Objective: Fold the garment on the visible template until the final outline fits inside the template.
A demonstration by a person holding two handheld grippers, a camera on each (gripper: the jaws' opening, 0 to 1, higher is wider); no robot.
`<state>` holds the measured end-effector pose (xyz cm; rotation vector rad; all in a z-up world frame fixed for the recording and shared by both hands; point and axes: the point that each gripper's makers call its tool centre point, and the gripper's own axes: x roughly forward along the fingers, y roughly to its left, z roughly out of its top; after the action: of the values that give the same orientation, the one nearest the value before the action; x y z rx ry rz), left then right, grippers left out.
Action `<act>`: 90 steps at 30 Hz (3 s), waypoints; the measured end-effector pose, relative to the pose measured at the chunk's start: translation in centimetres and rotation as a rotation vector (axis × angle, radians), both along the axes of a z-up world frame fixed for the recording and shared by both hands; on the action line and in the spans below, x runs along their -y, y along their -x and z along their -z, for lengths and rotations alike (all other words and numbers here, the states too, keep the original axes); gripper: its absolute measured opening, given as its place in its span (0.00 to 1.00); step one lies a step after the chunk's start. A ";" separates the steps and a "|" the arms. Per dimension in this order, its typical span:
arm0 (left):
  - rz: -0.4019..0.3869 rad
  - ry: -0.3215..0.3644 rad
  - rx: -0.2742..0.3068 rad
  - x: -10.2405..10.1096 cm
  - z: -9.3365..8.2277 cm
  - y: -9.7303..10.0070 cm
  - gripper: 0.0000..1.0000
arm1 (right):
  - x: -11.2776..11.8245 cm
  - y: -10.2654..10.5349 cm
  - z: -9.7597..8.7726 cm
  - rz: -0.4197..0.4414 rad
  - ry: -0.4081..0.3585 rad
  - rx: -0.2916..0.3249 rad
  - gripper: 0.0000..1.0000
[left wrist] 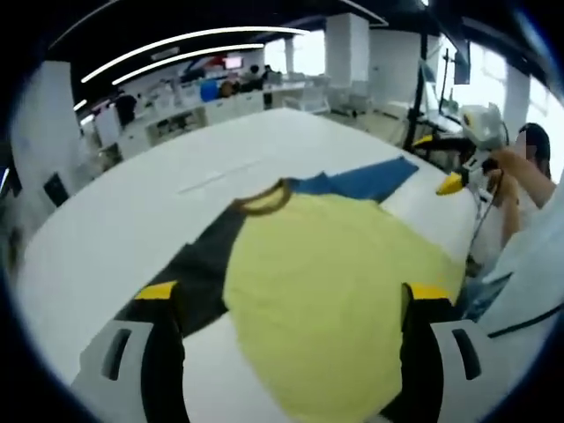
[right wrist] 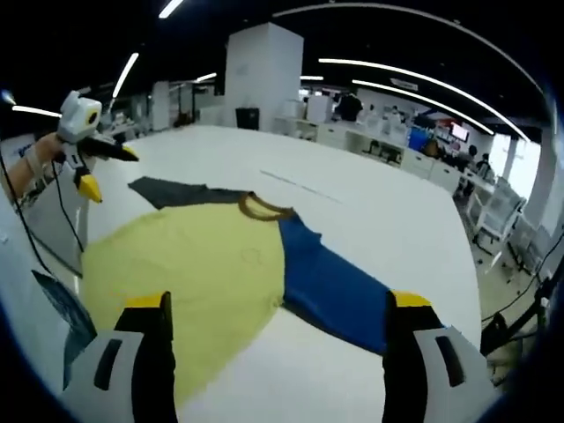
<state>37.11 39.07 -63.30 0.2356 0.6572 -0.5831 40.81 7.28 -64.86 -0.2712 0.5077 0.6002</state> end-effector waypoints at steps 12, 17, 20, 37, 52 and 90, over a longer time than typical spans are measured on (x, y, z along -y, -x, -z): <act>-0.025 -0.004 -0.009 1.6 -0.5 0.0 0.99 | 10.9 -3.7 0.1 0.204 0.013 0.039 0.79; -0.037 -0.012 -0.023 2.2 -0.3 0.3 0.99 | 14.9 -5.3 1.3 0.262 0.001 0.018 0.76; -0.039 -0.018 -0.038 2.5 -0.2 0.4 0.99 | 16.1 -5.7 2.1 0.282 0.006 0.004 0.74; -0.056 -0.031 -0.038 2.6 -0.6 0.1 0.99 | 22.8 -7.7 6.0 0.430 -0.060 -0.074 0.44; -0.060 -0.034 -0.053 2.9 -0.4 0.4 0.99 | 26.3 -9.5 9.7 0.532 -0.106 -0.152 0.21; -0.046 -0.017 -0.049 3.6 -0.6 -0.2 0.99 | 25.2 -9.2 11.6 0.519 -0.008 -0.212 0.09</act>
<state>37.30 35.43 -62.68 0.2220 0.7131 -0.5406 50.05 -17.95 -76.42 -0.0598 0.7484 0.1247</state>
